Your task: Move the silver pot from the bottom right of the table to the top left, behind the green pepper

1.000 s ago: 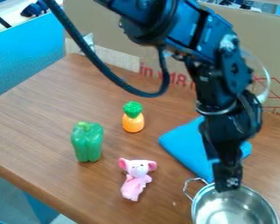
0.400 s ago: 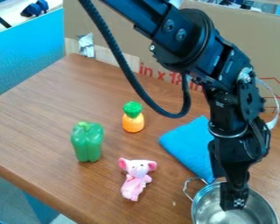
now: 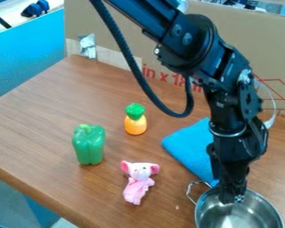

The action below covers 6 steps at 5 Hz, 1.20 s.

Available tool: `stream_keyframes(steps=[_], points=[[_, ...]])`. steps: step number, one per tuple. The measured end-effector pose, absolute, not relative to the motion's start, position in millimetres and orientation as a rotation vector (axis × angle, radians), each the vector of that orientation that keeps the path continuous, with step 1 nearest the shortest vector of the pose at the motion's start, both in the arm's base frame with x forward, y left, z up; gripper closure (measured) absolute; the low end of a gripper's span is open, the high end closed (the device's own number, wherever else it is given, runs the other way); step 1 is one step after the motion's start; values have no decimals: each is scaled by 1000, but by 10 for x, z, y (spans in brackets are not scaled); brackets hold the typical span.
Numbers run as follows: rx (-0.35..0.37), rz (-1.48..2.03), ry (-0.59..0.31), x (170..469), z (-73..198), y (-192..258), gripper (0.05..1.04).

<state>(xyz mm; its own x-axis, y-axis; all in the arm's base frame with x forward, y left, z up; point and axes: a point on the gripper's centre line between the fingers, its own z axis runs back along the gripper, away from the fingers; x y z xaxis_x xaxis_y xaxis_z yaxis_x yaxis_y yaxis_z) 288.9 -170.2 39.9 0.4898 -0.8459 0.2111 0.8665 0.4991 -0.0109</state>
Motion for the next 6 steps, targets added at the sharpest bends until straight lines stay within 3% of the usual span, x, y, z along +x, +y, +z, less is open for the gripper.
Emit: stream_keyframes(steps=[2, 3, 5, 6], points=[[-137, -1058, -162, 2904, 396, -1720, 917], [-180, -1007, -187, 2911, 531, -1607, 983], [-254, -826, -295, 2940, 1272, -1064, 999], [-235, -655, -335, 3135, 1599, -566, 999]])
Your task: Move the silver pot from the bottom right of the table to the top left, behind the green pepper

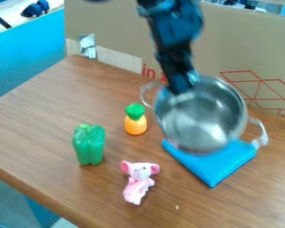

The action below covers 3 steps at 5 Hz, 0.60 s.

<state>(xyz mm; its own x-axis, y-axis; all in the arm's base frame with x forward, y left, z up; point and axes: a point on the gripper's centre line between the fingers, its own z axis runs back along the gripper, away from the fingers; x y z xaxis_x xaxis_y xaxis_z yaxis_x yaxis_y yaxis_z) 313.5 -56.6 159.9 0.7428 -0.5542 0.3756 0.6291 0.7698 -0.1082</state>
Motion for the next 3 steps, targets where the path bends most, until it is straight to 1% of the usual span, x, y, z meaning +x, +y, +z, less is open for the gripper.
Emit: stream_keyframes(steps=[1, 2, 3], points=[[-212, -456, -351, 3262, 1787, -83, 999], [-215, -276, -328, 3350, 1715, 417, 999], [-202, -83, -276, 3541, 1400, 940, 999]])
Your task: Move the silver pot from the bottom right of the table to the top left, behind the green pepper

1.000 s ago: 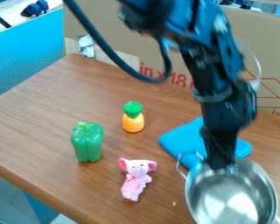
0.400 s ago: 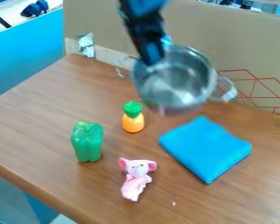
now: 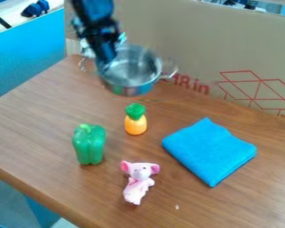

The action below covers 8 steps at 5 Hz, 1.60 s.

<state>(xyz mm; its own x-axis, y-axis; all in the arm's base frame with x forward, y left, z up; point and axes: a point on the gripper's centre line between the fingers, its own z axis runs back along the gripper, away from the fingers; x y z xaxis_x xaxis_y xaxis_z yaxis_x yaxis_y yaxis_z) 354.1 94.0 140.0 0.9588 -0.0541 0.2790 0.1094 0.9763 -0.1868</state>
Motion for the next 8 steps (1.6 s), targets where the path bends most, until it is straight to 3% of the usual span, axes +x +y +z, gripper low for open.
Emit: stream_keyframes(steps=[1, 2, 4, 6, 7, 8], points=[[-180, 17, -267, 3723, 1194, 1373, 999], [-217, 104, -250, 3860, 1035, 1945, 999], [-226, 216, -219, 3972, 789, 2770, 999], [-220, 189, -153, 3972, 525, 2661, 998], [-231, 188, -146, 3924, 529, 2603, 968], [-249, 201, -165, 3895, 613, 2602, 786]])
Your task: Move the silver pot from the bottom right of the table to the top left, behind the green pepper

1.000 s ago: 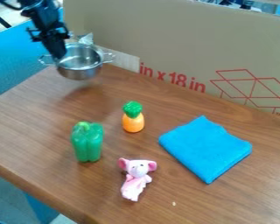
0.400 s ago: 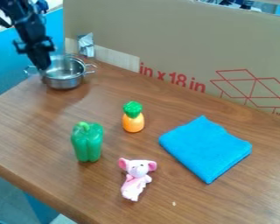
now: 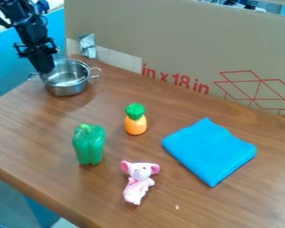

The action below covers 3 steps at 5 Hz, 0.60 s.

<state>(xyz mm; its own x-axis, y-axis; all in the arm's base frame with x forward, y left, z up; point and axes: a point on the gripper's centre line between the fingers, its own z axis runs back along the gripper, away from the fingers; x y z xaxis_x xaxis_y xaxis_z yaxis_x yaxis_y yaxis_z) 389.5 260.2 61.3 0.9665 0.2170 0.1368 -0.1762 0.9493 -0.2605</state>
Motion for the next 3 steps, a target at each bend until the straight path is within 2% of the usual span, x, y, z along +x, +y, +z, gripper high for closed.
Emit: stream_keyframes(steps=[2, 3], points=[[-217, 142, -268, 3820, 1064, 2582, 184], [-125, 69, -247, 3626, 1238, 2445, 73]])
